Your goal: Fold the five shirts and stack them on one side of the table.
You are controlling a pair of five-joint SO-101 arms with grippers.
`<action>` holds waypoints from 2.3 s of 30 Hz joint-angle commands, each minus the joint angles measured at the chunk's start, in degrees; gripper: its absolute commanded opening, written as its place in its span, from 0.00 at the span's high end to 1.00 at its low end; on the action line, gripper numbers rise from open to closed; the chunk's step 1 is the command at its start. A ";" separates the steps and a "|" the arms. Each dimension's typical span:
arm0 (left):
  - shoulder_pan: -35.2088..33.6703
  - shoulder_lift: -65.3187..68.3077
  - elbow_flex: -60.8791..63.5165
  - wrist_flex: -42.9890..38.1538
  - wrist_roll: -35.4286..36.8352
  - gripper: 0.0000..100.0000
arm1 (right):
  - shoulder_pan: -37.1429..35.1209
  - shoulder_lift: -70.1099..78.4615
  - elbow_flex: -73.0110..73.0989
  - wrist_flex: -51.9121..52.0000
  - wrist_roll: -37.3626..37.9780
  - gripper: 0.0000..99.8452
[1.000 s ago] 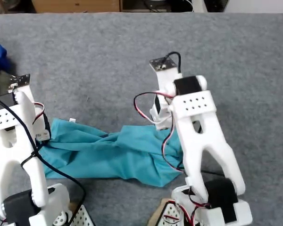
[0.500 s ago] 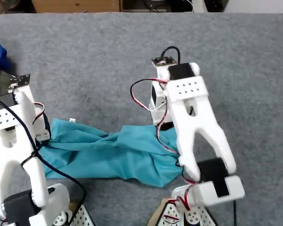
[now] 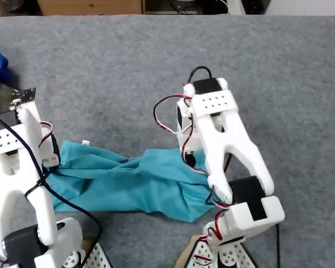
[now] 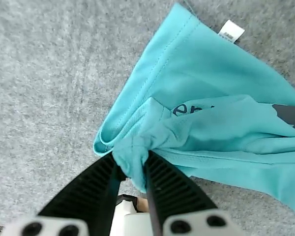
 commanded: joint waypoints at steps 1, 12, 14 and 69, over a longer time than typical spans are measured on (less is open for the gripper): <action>-0.18 -1.10 0.09 -0.53 -0.44 0.98 | 0.84 0.04 1.54 -2.02 -0.62 0.84; -0.18 -1.10 0.09 -1.32 -0.44 0.98 | 0.57 3.38 2.59 -7.74 -5.98 0.84; -0.26 -1.10 0.09 -1.23 -0.44 0.98 | -0.13 5.67 2.42 -8.09 -5.98 0.84; -0.79 -1.71 -0.44 -0.70 -0.35 0.98 | -1.45 17.89 -5.49 -3.16 -6.86 0.93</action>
